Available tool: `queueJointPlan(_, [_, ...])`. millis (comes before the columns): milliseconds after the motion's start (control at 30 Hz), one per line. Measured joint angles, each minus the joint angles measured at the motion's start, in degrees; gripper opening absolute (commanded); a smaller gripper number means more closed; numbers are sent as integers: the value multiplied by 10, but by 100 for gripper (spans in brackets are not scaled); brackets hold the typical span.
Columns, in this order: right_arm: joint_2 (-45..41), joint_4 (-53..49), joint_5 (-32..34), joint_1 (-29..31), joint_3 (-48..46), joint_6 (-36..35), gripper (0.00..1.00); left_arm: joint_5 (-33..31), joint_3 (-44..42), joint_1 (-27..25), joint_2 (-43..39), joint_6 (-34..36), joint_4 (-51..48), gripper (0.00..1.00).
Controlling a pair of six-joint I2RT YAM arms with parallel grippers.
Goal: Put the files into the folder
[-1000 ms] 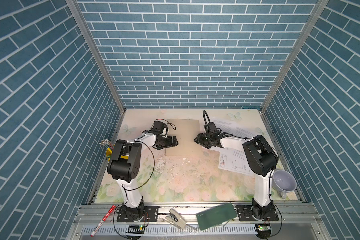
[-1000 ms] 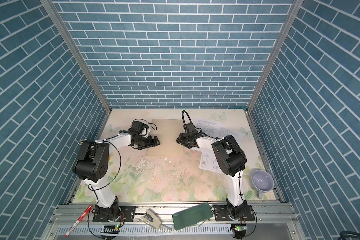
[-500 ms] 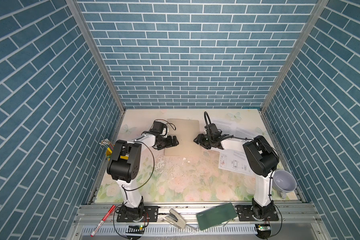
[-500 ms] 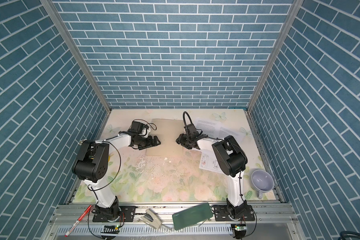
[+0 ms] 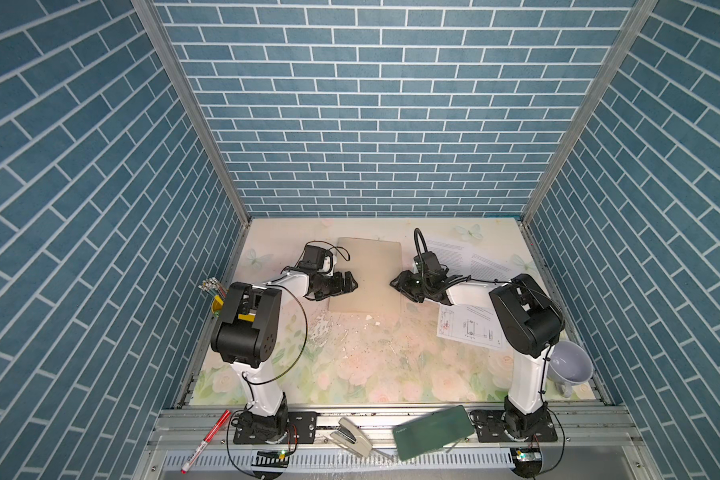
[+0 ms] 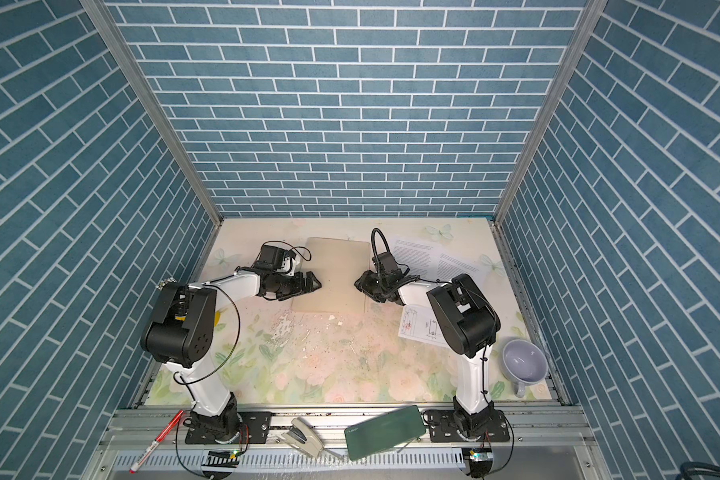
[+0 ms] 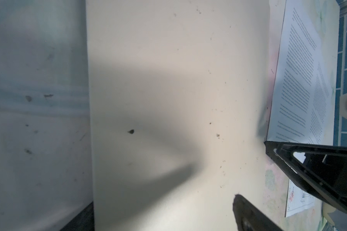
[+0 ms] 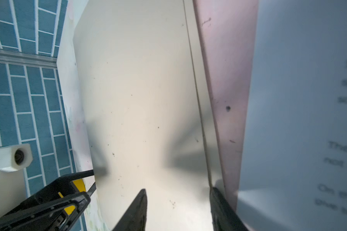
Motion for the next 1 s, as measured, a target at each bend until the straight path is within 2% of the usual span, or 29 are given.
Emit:
queueJointPlan(633, [-30,143,-16,-12,-77,74,43,11,-41,3,-19,-3,52,100])
queueJointPlan(1000, [-31,209,-31,-16,-82,108,38,23,-65,3,-33,-7,70,100])
